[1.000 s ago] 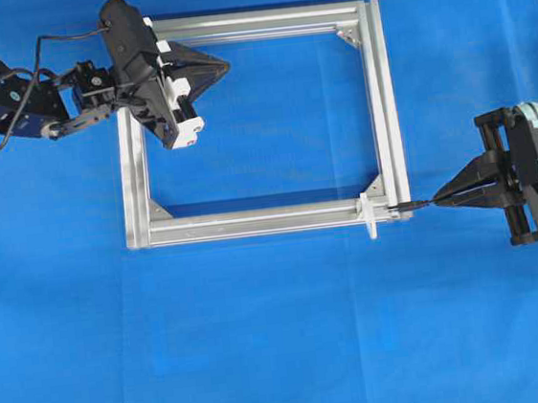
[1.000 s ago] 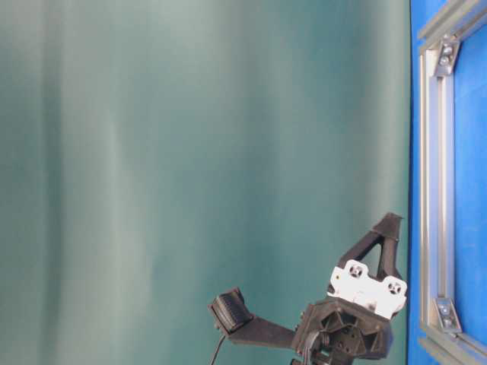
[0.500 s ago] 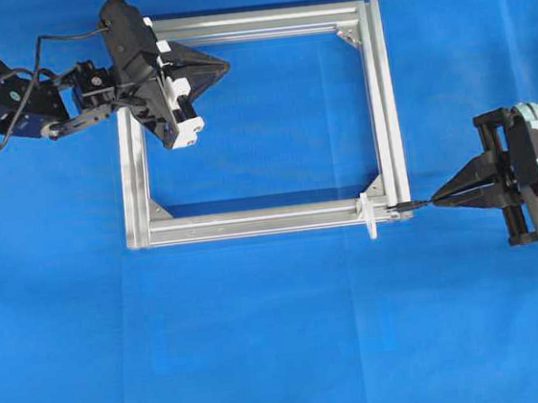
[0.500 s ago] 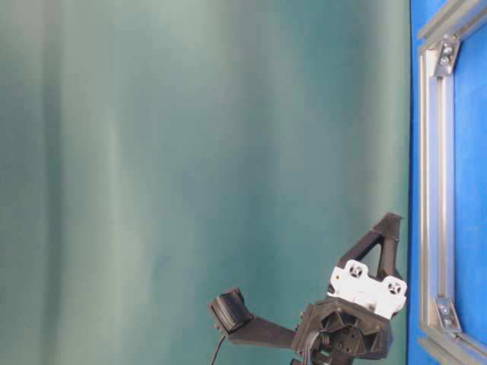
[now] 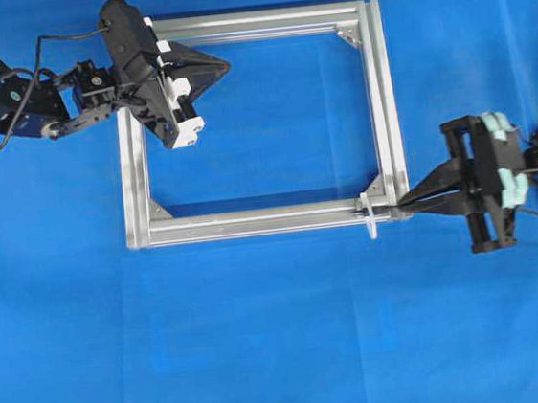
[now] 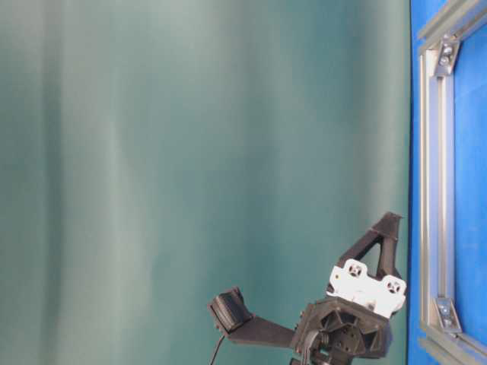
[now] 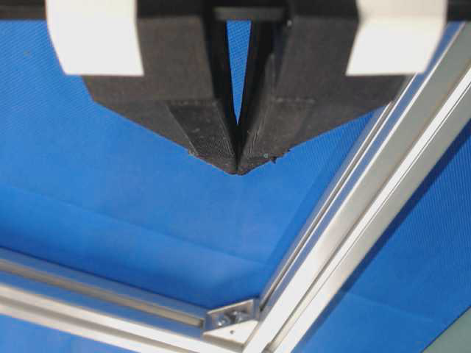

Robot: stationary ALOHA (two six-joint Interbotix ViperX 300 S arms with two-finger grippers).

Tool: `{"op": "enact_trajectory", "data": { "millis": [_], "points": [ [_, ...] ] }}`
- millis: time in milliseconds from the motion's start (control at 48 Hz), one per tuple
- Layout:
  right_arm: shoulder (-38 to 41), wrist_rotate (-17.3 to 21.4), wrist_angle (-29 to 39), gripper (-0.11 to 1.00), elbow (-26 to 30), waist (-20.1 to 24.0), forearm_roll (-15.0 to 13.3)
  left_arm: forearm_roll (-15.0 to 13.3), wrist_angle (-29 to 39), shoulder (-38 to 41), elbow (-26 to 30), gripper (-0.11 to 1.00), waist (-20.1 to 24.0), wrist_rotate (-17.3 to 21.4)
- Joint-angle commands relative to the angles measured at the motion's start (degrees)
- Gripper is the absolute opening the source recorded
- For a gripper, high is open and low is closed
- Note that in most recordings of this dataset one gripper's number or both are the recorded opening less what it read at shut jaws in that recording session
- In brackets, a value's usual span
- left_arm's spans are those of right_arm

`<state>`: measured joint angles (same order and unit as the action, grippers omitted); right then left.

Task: Insert the wire through the string loop located on the right side.
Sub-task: 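Push the USB plug leftward through the white zip-tie loop, then move the left gripper down and right toward the plug past the loop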

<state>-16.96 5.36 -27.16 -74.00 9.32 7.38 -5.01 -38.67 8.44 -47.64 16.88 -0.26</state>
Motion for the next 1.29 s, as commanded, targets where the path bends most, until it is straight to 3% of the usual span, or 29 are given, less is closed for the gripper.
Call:
{"op": "enact_trajectory", "data": {
  "millis": [0,229,667,1083,1271],
  "points": [
    [2.0,0.0,-1.3,-0.04,2.8,-0.1,-0.1,0.1,-0.3,-1.9,1.2,0.00,0.2,-0.1],
    [5.4,0.0,-1.8,-0.04,5.6,-0.2,0.0,0.1,-0.3,-1.9,1.3,0.00,0.1,-0.2],
    [5.8,0.0,-1.9,-0.04,5.9,-0.1,0.0,0.2,-0.3,-1.9,1.3,0.00,-1.8,-0.2],
    [5.8,-0.1,-1.9,-0.04,6.0,-0.2,0.0,0.2,1.2,-1.9,0.9,0.00,-14.0,-0.4],
    [5.8,-0.1,-1.8,-0.04,6.0,-0.1,0.0,0.1,1.6,-1.9,0.8,0.00,-20.8,-3.9]
  ]
}}
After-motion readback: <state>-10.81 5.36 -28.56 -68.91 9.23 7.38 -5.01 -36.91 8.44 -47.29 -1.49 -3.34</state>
